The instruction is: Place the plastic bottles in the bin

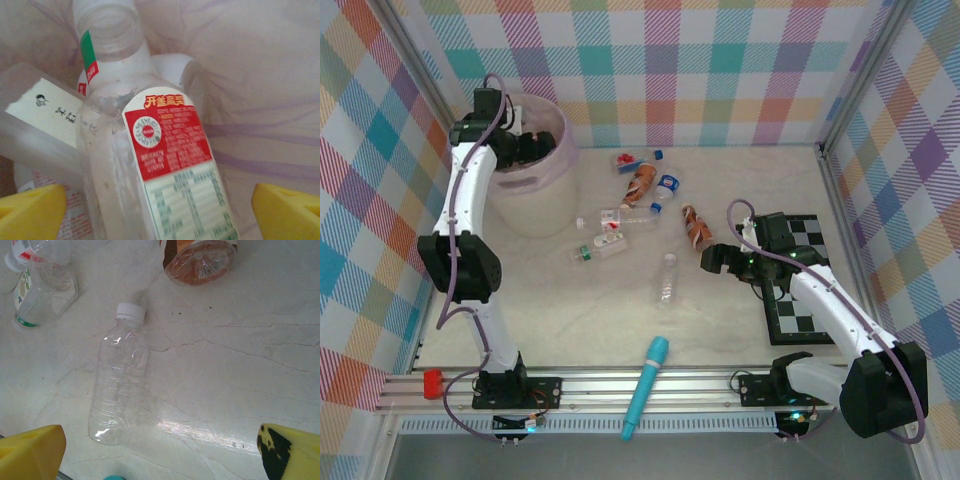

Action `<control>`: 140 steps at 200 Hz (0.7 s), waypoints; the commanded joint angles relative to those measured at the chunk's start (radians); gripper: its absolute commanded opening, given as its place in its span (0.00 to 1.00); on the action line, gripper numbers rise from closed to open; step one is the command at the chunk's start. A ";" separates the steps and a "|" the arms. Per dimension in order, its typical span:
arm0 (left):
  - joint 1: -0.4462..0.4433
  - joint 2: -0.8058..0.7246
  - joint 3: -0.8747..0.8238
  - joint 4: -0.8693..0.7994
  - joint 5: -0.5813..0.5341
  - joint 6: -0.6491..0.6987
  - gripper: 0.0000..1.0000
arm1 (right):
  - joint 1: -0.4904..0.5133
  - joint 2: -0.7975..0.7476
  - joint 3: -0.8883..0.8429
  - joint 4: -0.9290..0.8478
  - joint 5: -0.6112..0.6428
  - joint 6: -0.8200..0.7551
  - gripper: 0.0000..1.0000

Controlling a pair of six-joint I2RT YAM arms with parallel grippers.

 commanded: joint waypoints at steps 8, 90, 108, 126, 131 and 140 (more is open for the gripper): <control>0.006 -0.134 0.048 -0.024 -0.005 0.017 0.97 | -0.006 -0.001 -0.009 0.009 -0.011 0.007 0.98; -0.118 -0.416 0.043 -0.079 -0.266 0.143 0.96 | -0.006 0.029 0.008 0.041 -0.013 0.022 0.98; -0.246 -0.486 -0.001 -0.098 -0.383 0.199 0.94 | -0.005 0.039 0.015 0.043 -0.010 0.020 0.98; -0.361 -0.551 -0.075 -0.116 -0.424 0.176 0.93 | -0.006 0.047 0.022 0.044 -0.010 0.018 0.98; -0.395 -0.568 -0.102 -0.116 -0.429 0.159 0.92 | -0.006 0.047 0.024 0.042 -0.008 0.017 0.98; -0.453 -0.598 -0.168 -0.106 -0.440 0.129 0.91 | -0.005 0.045 0.025 0.041 0.000 0.019 0.98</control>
